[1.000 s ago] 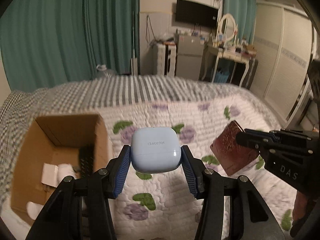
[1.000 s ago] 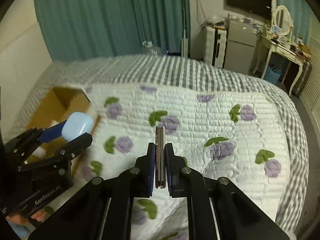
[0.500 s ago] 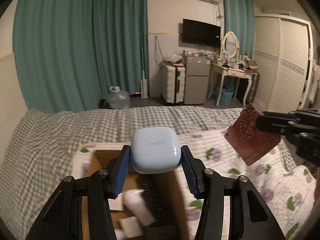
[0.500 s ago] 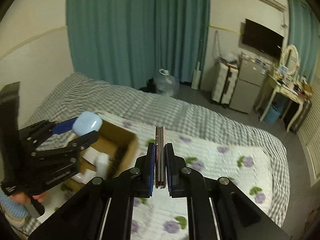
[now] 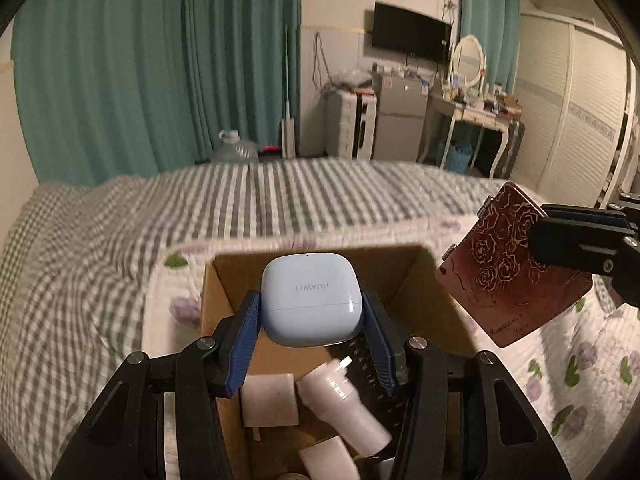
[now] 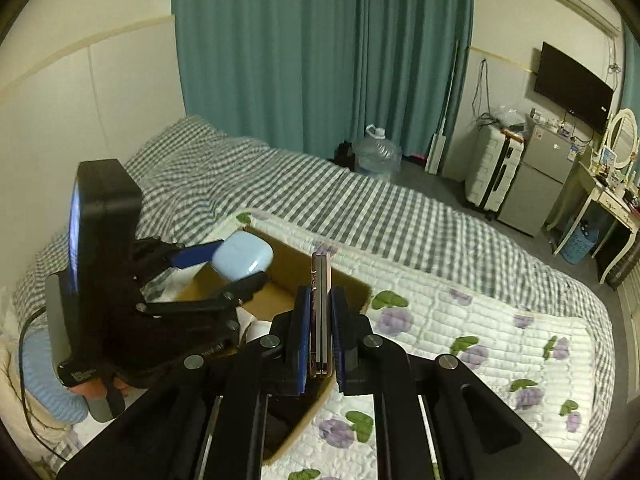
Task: Organize rigid objects
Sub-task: 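Open the left tool to drop the blue case while the right drops the pink case into the box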
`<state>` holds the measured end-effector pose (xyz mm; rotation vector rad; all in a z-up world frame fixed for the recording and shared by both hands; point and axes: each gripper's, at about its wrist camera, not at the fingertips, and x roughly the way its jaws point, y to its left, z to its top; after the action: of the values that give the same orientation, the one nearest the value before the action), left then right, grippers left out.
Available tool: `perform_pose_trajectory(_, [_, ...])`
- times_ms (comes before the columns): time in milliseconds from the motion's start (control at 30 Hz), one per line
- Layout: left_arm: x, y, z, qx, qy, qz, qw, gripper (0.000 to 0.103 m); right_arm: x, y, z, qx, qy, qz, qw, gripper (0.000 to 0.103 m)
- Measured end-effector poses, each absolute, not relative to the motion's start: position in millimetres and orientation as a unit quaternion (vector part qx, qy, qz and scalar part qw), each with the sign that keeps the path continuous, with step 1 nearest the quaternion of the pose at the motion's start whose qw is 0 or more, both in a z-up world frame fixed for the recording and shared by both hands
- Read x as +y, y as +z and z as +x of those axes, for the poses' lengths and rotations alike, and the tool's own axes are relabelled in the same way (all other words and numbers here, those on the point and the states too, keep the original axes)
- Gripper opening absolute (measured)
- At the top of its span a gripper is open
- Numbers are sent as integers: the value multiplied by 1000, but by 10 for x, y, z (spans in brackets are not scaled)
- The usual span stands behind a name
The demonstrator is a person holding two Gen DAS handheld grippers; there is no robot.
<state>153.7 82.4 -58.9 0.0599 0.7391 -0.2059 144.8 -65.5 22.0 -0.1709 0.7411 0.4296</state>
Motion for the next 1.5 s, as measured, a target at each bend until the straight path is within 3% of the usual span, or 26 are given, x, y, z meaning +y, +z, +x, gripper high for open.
perform_pose_trajectory(433, [903, -905, 1724, 421, -97, 24, 902, 54, -483, -248, 1696, 395, 200, -88, 892, 10])
perform_pose_trajectory(500, [941, -867, 1708, 414, -85, 20, 906, 62, -513, -258, 1694, 396, 199, -85, 892, 10])
perform_pose_trajectory(1033, [955, -476, 1336, 339, -63, 44, 938, 69, -514, -206, 1694, 397, 170, -83, 898, 10])
perform_pose_trajectory(1467, [1194, -387, 1161, 315, -35, 18, 948, 71, -464, -614, 1939, 432, 111, -59, 893, 10])
perform_pose_trajectory(1500, [1193, -378, 1154, 312, -33, 19, 949, 71, -481, -622, 1951, 434, 111, -50, 893, 16])
